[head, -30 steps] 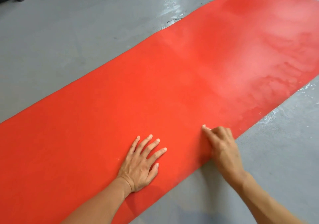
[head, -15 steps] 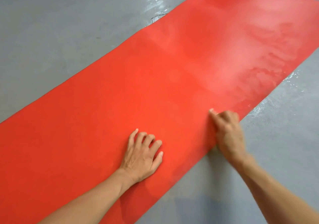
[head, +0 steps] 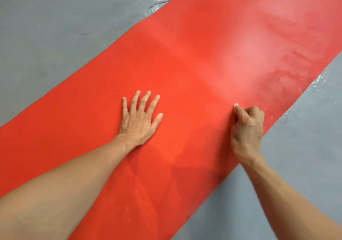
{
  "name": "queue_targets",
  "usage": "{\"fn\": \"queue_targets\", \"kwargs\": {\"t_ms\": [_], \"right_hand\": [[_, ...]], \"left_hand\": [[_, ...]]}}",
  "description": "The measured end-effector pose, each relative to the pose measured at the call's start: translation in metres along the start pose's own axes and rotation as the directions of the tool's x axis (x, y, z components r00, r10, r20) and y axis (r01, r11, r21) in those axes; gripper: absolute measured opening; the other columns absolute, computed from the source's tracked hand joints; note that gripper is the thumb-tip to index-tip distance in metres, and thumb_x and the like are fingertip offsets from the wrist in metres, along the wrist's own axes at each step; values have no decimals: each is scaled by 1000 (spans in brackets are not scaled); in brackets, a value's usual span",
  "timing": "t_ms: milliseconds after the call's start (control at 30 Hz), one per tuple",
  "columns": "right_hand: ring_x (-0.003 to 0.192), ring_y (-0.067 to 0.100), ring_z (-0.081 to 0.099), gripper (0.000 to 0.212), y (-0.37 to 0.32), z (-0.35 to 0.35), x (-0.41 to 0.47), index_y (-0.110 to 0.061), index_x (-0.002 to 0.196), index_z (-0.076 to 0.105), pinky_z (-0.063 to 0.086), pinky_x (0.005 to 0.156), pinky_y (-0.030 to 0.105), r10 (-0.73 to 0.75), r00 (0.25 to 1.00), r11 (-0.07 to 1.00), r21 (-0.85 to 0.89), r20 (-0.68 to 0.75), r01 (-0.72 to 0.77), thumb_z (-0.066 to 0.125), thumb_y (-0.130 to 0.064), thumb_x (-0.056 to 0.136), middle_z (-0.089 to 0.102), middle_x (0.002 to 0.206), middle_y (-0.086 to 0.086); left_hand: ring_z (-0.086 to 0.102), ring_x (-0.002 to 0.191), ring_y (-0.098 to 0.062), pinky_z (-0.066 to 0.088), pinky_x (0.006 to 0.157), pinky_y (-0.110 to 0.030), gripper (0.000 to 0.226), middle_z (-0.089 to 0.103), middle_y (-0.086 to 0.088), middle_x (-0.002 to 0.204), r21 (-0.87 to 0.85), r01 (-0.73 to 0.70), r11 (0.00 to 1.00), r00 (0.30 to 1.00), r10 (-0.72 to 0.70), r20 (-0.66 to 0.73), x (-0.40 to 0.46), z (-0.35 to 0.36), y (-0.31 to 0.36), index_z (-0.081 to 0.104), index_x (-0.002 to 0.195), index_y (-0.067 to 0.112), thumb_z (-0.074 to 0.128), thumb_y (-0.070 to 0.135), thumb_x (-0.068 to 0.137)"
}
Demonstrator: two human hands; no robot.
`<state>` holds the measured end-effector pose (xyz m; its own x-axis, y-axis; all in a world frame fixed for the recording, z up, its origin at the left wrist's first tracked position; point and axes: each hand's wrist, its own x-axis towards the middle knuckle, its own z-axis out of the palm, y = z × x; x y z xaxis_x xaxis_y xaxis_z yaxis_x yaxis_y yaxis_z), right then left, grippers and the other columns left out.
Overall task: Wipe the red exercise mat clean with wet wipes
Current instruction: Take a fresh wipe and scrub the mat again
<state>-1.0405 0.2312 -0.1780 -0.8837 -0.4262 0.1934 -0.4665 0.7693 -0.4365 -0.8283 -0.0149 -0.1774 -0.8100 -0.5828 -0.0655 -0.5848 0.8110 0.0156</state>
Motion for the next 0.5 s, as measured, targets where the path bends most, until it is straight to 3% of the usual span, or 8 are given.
{"fn": "queue_targets", "kwargs": {"t_ms": [67, 133, 200, 267, 300, 367, 433, 500], "right_hand": [[95, 32, 46, 49, -36, 12, -16, -3, 134, 64, 43, 78, 41, -10, 1000, 999, 33, 18, 9, 50, 10, 89, 53, 95, 14], [95, 32, 47, 49, -68, 20, -44, 1, 137, 60, 44, 81, 38, -238, 963, 970, 74, 130, 229, 47, 6, 90, 54, 100, 14], [95, 32, 51, 42, -78, 20, -55, 3, 135, 59, 51, 84, 41, -515, 824, 856, 98, 237, 508, 41, -5, 98, 55, 103, 13], [94, 33, 53, 41, -64, 16, -29, 1, 134, 61, 54, 82, 45, -625, 735, 772, 69, 263, 631, 42, -9, 99, 56, 102, 12], [94, 33, 52, 41, -54, 16, -15, 0, 135, 61, 53, 80, 46, -570, 782, 811, 21, 251, 584, 46, -6, 97, 56, 101, 12], [94, 32, 49, 38, -41, 17, 15, -3, 132, 65, 50, 74, 43, -253, 960, 965, -45, 120, 259, 52, 4, 97, 56, 98, 12], [92, 33, 49, 30, -53, 27, 22, -3, 127, 68, 48, 70, 41, 15, 1000, 999, -31, -11, -16, 57, 3, 100, 55, 94, 13], [93, 34, 51, 29, -86, 43, 4, 0, 125, 68, 46, 75, 42, -25, 999, 999, 18, -35, 26, 56, 3, 99, 58, 96, 15]], "left_hand": [[18, 158, -32, 12, 124, -67, 67, 31, -2, 168, -20, 18, 1000, 999, -19, -39, -3, 5, 2, 31, 163, 34, 28, 62, 101], [18, 159, -31, 12, 125, -65, 66, 32, -1, 168, -41, 22, 999, 998, -25, -58, -2, 5, 4, 33, 162, 35, 30, 60, 101], [17, 159, -31, 12, 125, -65, 65, 32, 0, 168, -48, 14, 999, 998, -16, -52, -3, 3, 4, 33, 162, 36, 33, 58, 101], [16, 160, -30, 12, 125, -65, 65, 31, 1, 169, -45, 16, 999, 999, -17, -35, -2, 2, 3, 32, 162, 36, 34, 58, 101], [15, 160, -31, 12, 124, -65, 66, 31, 1, 169, -50, 16, 999, 1000, -17, -22, -2, 1, 2, 32, 162, 37, 35, 58, 100], [16, 160, -31, 13, 124, -66, 66, 31, 0, 169, -61, 13, 998, 1000, -15, -25, -3, 1, 2, 34, 162, 36, 38, 57, 99], [16, 160, -32, 13, 123, -67, 67, 32, 0, 169, -69, 18, 997, 1000, -19, -20, -1, 0, 1, 35, 162, 35, 41, 56, 98], [15, 160, -33, 14, 123, -68, 68, 31, -1, 169, -73, 19, 997, 1000, -20, -11, -1, -2, 2, 35, 162, 34, 43, 55, 98]]}}
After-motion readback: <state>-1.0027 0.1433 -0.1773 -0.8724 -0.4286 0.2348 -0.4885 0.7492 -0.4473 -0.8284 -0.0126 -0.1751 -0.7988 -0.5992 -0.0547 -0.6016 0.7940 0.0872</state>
